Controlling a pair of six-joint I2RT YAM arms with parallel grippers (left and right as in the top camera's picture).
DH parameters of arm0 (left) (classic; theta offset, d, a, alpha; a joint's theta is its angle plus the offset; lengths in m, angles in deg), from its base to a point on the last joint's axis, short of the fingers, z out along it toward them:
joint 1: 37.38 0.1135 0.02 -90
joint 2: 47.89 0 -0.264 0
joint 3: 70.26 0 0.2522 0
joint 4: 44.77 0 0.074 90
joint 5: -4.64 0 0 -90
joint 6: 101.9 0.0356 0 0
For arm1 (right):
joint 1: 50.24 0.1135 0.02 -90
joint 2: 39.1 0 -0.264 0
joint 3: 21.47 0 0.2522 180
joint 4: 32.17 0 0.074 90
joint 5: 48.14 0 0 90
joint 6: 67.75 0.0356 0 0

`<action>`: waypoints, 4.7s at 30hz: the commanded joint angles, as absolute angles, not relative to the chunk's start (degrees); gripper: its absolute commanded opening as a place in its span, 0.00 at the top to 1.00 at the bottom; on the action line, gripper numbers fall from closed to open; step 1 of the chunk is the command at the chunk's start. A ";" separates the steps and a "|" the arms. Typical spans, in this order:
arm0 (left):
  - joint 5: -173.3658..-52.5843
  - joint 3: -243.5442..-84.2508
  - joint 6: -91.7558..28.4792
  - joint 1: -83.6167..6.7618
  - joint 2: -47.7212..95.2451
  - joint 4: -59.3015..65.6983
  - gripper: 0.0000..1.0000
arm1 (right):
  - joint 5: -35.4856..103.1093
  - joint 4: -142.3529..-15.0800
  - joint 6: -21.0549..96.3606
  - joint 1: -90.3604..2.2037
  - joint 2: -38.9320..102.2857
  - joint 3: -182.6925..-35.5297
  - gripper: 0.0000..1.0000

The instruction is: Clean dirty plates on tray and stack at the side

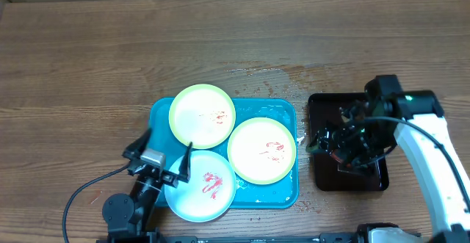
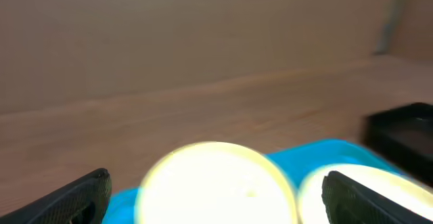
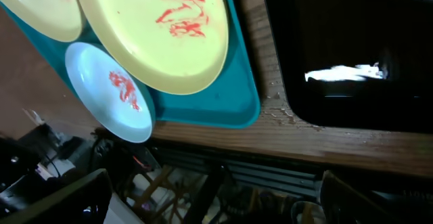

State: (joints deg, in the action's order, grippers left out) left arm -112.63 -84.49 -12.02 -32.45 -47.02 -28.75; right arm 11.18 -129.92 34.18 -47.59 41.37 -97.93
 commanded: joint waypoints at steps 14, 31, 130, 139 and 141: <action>-123.84 -114.41 -19.26 -36.45 -10.94 -10.36 0.00 | 20.36 -110.92 34.48 -47.67 41.55 -99.05 0.00; -83.91 -159.64 -18.01 -67.57 36.58 20.94 0.00 | 48.90 -115.21 58.26 -47.70 41.44 -99.57 0.00; -88.36 -157.80 -26.01 -67.84 44.58 22.09 0.08 | 30.59 -94.75 39.53 -55.00 59.01 -101.91 0.00; -88.41 -157.80 -26.01 -67.84 44.58 20.83 0.09 | 39.35 -110.38 50.46 -47.78 55.51 -99.55 0.00; -88.43 -157.80 -26.01 -67.84 44.58 20.56 0.08 | 41.87 -109.98 54.11 -47.35 55.51 -96.82 0.00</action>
